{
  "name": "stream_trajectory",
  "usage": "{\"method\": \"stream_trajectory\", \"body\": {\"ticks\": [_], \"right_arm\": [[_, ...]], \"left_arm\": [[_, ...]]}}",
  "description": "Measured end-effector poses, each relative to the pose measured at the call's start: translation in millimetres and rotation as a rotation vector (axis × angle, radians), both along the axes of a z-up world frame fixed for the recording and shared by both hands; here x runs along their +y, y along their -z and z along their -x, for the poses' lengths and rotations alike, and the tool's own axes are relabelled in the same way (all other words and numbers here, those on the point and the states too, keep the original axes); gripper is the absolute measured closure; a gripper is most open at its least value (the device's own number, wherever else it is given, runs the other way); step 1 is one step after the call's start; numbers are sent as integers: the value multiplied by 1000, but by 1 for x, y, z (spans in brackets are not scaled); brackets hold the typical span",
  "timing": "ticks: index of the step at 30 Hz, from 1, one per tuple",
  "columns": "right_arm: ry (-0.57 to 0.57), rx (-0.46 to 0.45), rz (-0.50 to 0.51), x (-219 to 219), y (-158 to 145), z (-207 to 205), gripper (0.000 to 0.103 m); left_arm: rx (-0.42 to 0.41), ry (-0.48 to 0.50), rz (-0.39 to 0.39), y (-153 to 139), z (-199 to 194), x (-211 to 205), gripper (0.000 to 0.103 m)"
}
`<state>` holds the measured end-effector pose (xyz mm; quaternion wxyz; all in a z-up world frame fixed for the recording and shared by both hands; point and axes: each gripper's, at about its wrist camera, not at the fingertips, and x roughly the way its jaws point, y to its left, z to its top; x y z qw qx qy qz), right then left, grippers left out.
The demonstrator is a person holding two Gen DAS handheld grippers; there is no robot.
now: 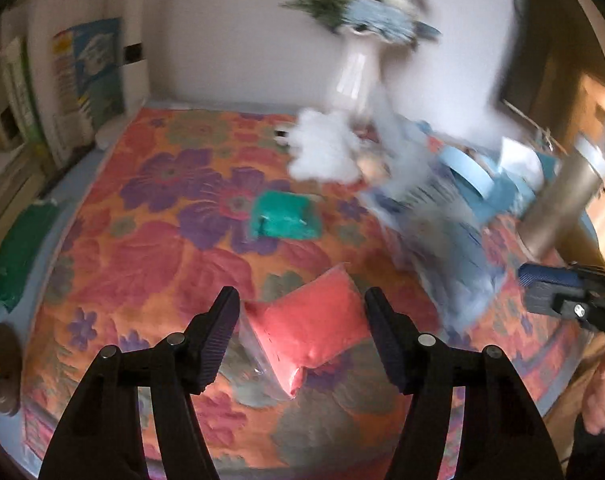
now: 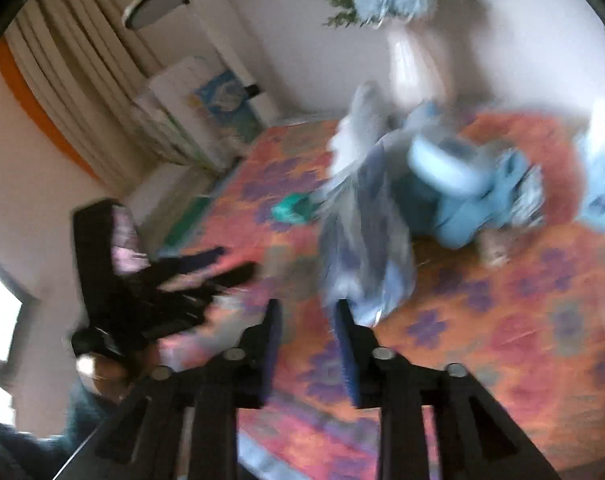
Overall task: Organize soft objects
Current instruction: 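Carry the pink pouch and Dafi bag to the glass table and release both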
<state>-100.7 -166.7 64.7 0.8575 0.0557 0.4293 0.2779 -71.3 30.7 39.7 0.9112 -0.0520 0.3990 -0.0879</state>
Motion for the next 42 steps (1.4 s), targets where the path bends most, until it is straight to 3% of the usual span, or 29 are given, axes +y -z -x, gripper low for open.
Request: {"method": "stream_trajectory", "body": {"ticks": [1,2,5,7,10,12,13,17,19,23,31,42], "right_arm": [[22,-27,45,3,-3,1,25],[47,-77,80,5,-9,3,10],[60,-126,112,12,-13,-1,8],[73,-83,175,24,-1,-13,8],[61,-36,211,41,20,-24,8],[68,-14,284,53,36,-30,23],[73,-22,315,56,43,-30,43],[89,-65,311,52,43,-16,64],[113,-84,310,45,34,-4,65],[160,-106,247,17,10,22,65],[229,-110,182,-43,-28,66,65],[442,-95,122,-176,-64,116,65]], "left_arm": [[-4,-4,15,2,4,4,41],[-8,-5,26,4,-2,0,41],[-3,10,41,12,0,-2,41],[14,10,20,18,-3,-7,41],[-27,18,-19,13,2,-11,41],[-22,23,-39,15,2,-13,41],[-20,24,-47,15,1,-14,41],[-34,23,-71,14,3,-16,41],[-44,27,-84,12,6,-20,41],[-59,77,-3,3,17,-33,41],[-152,264,8,-40,49,-104,41],[-184,493,69,-75,59,-209,41]]}}
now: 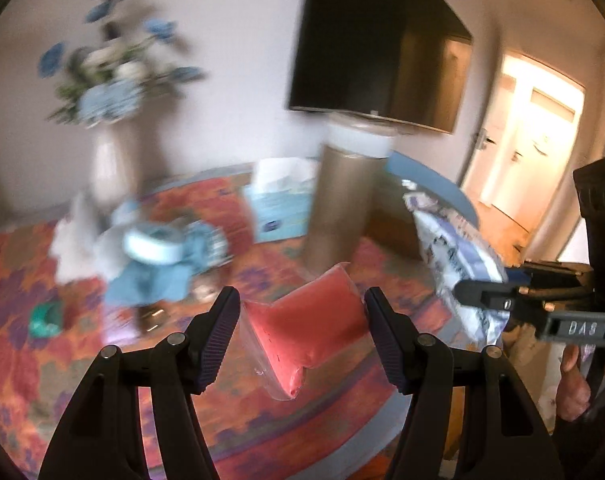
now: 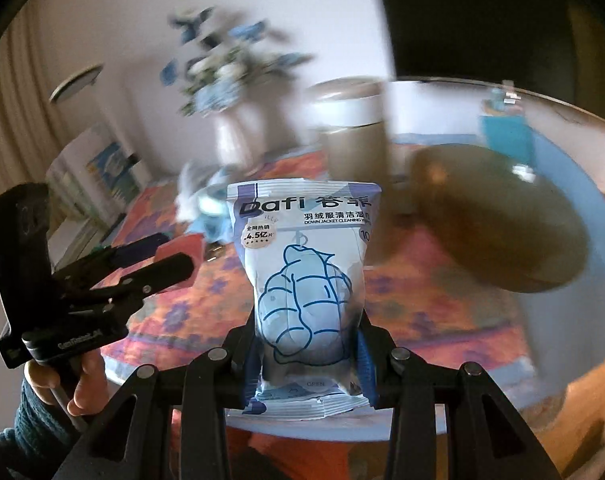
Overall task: Organize soft objects
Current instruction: 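Carry the pink pouch and Dafi bag to the glass table and release both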
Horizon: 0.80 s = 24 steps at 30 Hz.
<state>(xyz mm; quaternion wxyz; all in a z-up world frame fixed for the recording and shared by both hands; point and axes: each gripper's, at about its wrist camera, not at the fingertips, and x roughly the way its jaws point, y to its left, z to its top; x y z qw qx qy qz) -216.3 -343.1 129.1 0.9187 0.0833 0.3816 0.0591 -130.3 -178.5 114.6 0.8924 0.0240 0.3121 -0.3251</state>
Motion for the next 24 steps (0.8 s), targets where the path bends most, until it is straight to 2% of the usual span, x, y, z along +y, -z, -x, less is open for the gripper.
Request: {"method": "stream_trajectory", "body": {"ticks": [6,11,13,19,21,22,23,24], "right_arm": [[178,-93,-19,-80,-29,17,65],[312,-115,-73,-141,-39,-5,65],[360,-104,-100,-164,-38,-23,65],[445,37,-182,-212,-15,-83,63],[443,78,-205,-225,-7,-92,58],[441,87,-213,-230,-6,-95,50],[445,84,-211,-234,-7,-94,41],[455,74,-204,-236,-9,-91,40]], "left_arm": [[-3,107,27,-12,-13,-63,41],[-40,160,26,-25,-22,-125,41],[-50,150,15,-26,-29,-149,41],[-36,98,-52,-11,-54,-210,41],[-50,114,-66,-6,-58,-224,35],[-44,137,-62,-4,-60,-227,33],[-40,146,-58,-4,-62,-229,24],[-40,142,-51,-3,-61,-227,17]]}}
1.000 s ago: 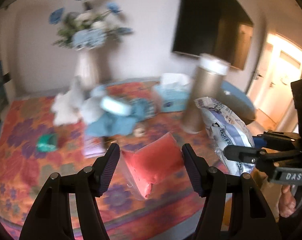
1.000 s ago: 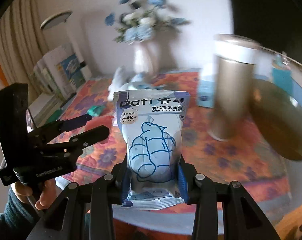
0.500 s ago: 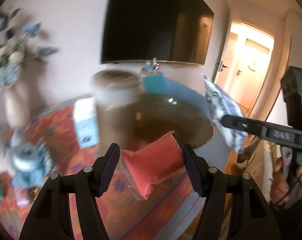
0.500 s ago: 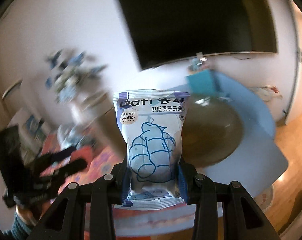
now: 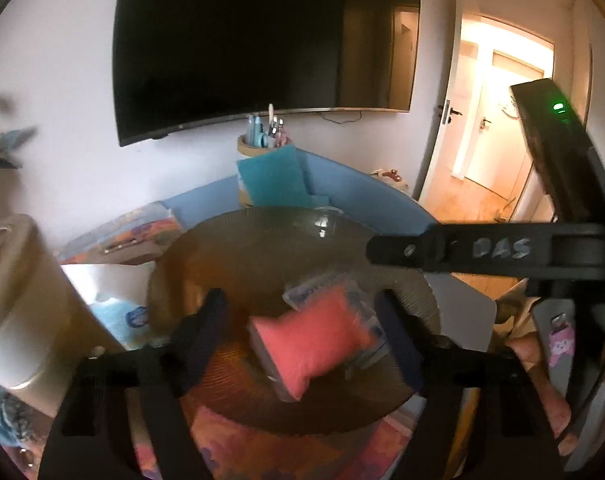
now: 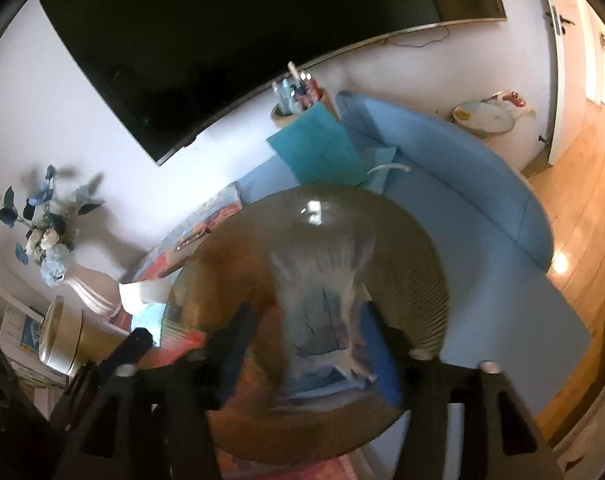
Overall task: Organize soft objects
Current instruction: 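Carry the pink pouch and Dafi bag to the glass table and release both, then return both open grippers to the quilt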
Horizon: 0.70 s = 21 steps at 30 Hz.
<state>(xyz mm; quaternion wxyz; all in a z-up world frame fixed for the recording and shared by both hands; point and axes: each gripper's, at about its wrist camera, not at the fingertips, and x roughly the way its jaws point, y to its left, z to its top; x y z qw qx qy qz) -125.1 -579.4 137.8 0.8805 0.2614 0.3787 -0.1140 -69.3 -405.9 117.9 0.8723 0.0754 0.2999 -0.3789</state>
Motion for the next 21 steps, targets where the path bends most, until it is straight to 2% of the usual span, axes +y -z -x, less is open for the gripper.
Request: {"method": "stream_trajectory", "body": {"ticks": [5,8,11,14,16,21], "right_arm": [[3,-54,26,-2,-16,25,40],[-20,-79,47,9,-23,40,40],[-68,-105,79,35,-31,57,39],[-144,-130,84,64,-31,66,39],[-235,-154,107,96,-30,73,39],[-448,-173,202,183,-27,73,38]], "left_arm": [[-10,50,25,-5,21,6,17],[-39,75,29,-9,41,22,17],[-53,56,24,-12,54,53,17],[-46,-3,13,-13,62,99,17],[-45,-52,6,-12,62,128,17],[-33,-240,-4,-10,58,215,17]]}}
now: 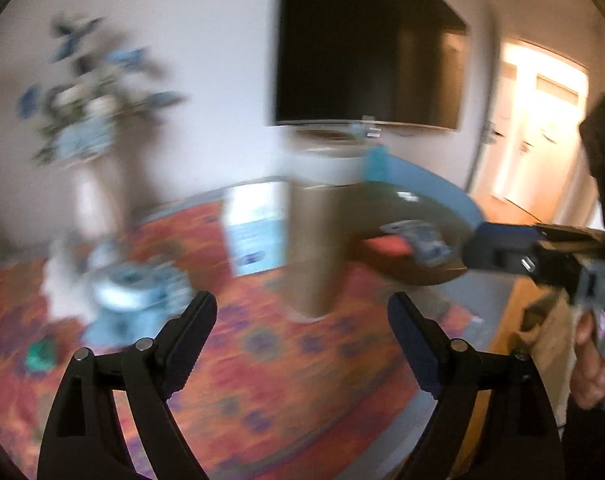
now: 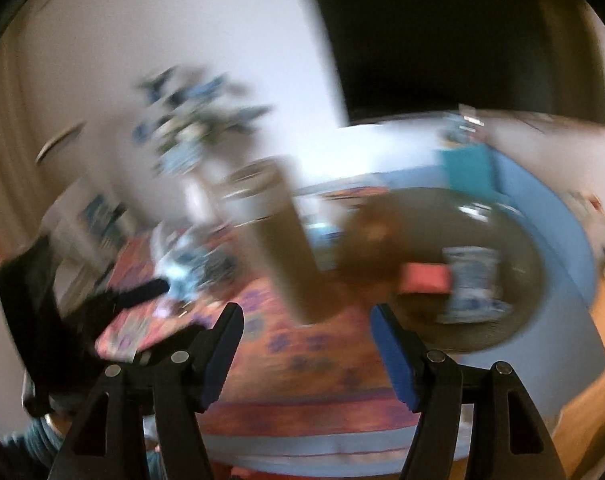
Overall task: Organize soft objects
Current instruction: 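Return both open grippers to the quilt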
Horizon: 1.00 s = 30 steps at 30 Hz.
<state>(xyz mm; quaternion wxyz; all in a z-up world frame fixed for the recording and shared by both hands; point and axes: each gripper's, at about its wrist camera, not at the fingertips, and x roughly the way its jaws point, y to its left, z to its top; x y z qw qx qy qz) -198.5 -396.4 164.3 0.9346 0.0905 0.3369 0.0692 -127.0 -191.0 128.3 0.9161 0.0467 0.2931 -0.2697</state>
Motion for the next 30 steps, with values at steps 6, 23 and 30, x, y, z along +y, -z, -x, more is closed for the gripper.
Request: {"method": "stream_trajectory", "body": {"ticks": [6,23,30], "right_arm": [[-189,34,37,108,18,-29,24],[-322,193,61,261,131,-144,24],[-265,208,47,262,151,-159,24]], "left_arm": [[-3,-243,-36,6,-18,89,17],[234,-605,-78,108,-90,245,17],[191,-591,-118,107,-84,238,16]]}}
